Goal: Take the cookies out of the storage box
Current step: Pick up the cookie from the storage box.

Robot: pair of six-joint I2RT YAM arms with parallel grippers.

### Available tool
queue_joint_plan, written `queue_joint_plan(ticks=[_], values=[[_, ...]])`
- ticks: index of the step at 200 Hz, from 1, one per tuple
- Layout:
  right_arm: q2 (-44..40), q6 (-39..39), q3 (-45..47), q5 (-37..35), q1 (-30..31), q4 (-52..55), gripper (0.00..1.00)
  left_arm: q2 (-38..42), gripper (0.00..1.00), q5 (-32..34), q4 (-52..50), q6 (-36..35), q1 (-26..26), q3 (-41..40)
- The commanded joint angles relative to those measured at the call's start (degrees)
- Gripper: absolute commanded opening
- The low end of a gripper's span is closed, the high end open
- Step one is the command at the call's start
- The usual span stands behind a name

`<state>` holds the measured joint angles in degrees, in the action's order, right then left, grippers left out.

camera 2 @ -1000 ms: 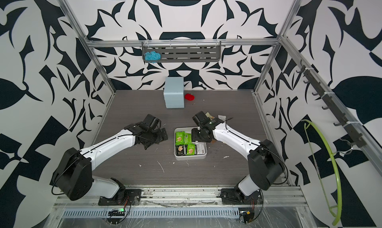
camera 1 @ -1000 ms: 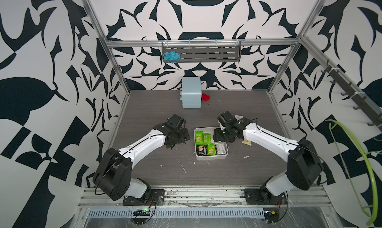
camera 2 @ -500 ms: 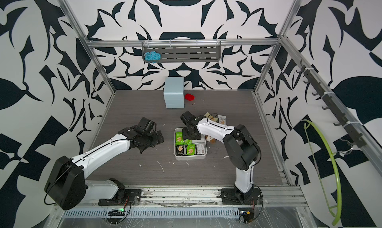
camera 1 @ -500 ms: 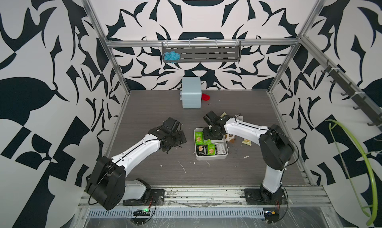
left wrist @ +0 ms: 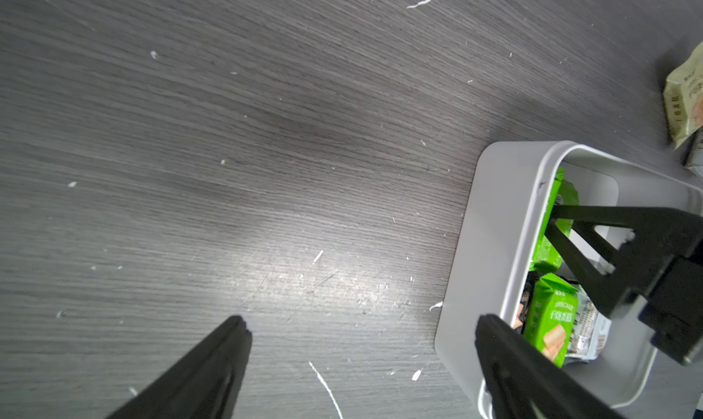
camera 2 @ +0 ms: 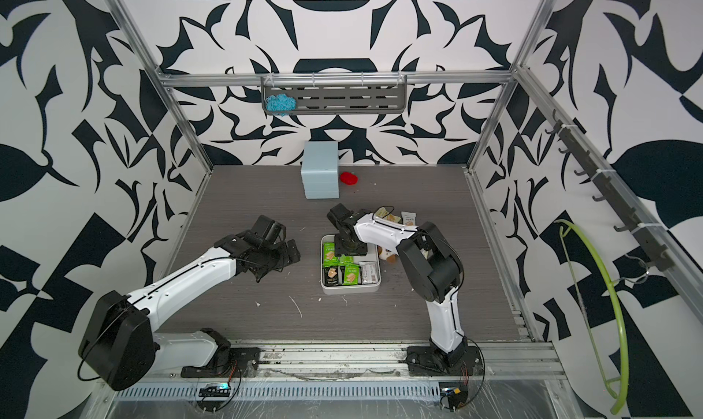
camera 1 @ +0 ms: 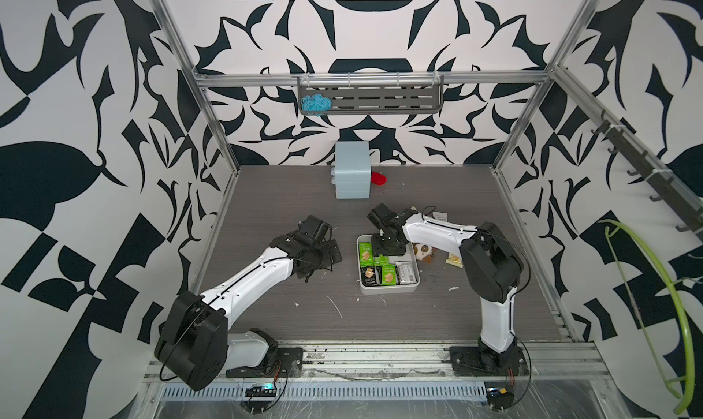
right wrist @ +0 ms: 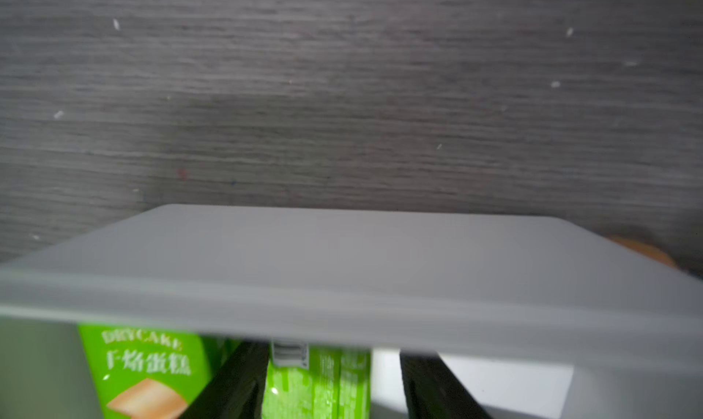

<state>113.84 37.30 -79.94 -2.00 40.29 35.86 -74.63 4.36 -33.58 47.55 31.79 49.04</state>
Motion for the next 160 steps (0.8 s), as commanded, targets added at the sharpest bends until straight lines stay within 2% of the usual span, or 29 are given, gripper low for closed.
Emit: queue_joint_plan(ticks=[1, 74, 127, 160], values=[[-0.3, -0.1, -2.6, -1.2, 0.6, 1.4, 0.60, 1.2, 0.99, 0.8, -2.2, -1.2, -0.4, -1.0], [2.5, 0.2, -3.9, -2.7, 0.8, 3.9, 0.56, 1.2, 0.99, 0.5, -1.7, -0.9, -0.5, -0.9], [1.4, 0.2, -4.3, -2.2, 0.8, 3.8, 0.41, 0.5, 0.99, -0.2, -1.7, -0.5, -0.6, -0.3], [-1.5, -0.2, -5.1, -1.7, 0.8, 4.2, 0.39, -1.2, 0.99, -0.9, -2.2, -0.5, -0.6, 1.3]])
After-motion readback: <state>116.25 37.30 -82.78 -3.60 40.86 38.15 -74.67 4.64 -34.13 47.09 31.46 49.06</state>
